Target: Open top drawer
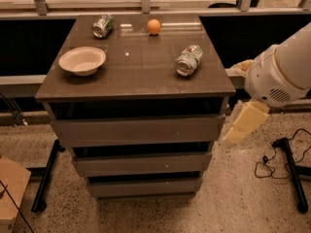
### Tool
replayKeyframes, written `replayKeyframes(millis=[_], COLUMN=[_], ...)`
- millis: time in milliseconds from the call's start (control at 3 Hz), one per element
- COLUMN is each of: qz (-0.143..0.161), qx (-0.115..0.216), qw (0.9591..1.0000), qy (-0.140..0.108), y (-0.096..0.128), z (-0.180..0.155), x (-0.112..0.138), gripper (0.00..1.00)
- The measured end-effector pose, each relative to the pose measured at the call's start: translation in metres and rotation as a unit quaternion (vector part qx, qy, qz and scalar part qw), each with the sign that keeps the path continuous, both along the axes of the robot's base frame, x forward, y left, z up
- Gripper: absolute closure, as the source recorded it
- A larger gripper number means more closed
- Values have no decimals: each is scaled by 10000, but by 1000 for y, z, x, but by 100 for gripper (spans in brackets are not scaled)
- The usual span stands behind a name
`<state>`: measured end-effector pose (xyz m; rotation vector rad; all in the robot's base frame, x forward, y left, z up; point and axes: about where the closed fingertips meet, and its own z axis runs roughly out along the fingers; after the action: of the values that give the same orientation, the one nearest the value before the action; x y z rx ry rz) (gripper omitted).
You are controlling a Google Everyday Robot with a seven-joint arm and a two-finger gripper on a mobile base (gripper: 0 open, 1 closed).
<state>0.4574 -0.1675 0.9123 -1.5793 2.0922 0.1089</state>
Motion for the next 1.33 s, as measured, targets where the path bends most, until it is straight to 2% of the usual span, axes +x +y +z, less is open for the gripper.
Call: replayKeyframes(millis=[333, 667, 1000, 1333], qz=[-47, -47, -182, -340], qx=[461, 461, 429, 483], qw=[9986, 9986, 9982, 9966], qy=[259, 259, 385, 576], y=[11, 11, 11, 17], z=[-37, -37, -46, -83], x=[17, 17, 16, 10], gripper=[0, 0, 0, 0])
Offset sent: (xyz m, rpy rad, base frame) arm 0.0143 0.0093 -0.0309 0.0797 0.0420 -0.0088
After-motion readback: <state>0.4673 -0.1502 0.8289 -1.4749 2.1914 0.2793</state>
